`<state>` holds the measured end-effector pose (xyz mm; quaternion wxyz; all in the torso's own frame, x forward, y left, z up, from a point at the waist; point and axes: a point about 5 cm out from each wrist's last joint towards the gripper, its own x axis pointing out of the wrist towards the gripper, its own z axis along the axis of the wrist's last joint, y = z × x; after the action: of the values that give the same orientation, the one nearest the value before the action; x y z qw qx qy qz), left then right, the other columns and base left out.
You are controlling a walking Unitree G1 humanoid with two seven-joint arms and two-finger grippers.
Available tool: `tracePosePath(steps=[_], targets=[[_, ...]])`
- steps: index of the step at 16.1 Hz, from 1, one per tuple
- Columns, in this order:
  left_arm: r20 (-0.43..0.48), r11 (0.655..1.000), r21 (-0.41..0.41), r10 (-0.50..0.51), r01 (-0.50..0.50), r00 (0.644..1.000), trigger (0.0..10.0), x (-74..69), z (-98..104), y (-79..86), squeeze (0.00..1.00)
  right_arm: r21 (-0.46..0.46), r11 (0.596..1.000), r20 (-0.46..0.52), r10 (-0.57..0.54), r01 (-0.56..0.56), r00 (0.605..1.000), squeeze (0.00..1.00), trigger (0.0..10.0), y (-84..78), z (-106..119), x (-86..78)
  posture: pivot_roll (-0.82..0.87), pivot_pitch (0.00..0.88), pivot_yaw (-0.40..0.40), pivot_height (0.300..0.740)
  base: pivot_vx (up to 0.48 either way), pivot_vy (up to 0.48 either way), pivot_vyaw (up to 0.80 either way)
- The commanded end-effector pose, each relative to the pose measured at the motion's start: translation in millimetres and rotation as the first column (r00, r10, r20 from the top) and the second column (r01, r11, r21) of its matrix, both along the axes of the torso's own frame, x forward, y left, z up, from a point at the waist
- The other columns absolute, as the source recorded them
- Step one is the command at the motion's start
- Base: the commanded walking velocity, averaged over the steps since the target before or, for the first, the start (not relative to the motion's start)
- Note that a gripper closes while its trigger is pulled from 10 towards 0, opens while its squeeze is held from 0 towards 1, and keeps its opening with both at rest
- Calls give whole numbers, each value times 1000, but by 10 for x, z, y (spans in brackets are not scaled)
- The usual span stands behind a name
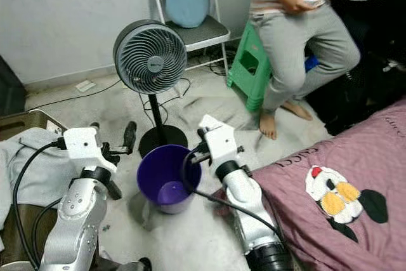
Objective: Clean up the room
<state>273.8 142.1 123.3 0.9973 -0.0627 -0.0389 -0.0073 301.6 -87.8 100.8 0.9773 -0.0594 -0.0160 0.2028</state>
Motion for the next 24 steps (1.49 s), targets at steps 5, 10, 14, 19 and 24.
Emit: tracePosePath(steps=[5,10,14,19,24], targets=[[36,1000,-8,-20,21,999,10000,-6,57,36,0,2,1000,15,4,-4,1000,0,10000,52,30,24,30,112,-42,740,167,0,0],[46,999,-13,-33,34,998,10000,4,71,2,0,-22,1000,24,11,-10,1000,0,10000,65,26,26,32,103,-44,740,356,0,0],[49,999,-11,-39,40,998,10000,11,73,3,0,-34,999,32,8,-7,999,0,10000,64,28,43,33,101,-44,740,372,0,455],[26,1000,-4,9,-9,1000,10000,25,41,17,0,-8,1000,15,8,-8,1000,0,10000,62,6,49,35,103,-49,740,53,0,0],[16,1000,2,9,-9,1000,10000,32,23,17,0,-16,999,28,43,-43,999,0,10000,109,16,22,30,112,-43,740,0,0,413]])
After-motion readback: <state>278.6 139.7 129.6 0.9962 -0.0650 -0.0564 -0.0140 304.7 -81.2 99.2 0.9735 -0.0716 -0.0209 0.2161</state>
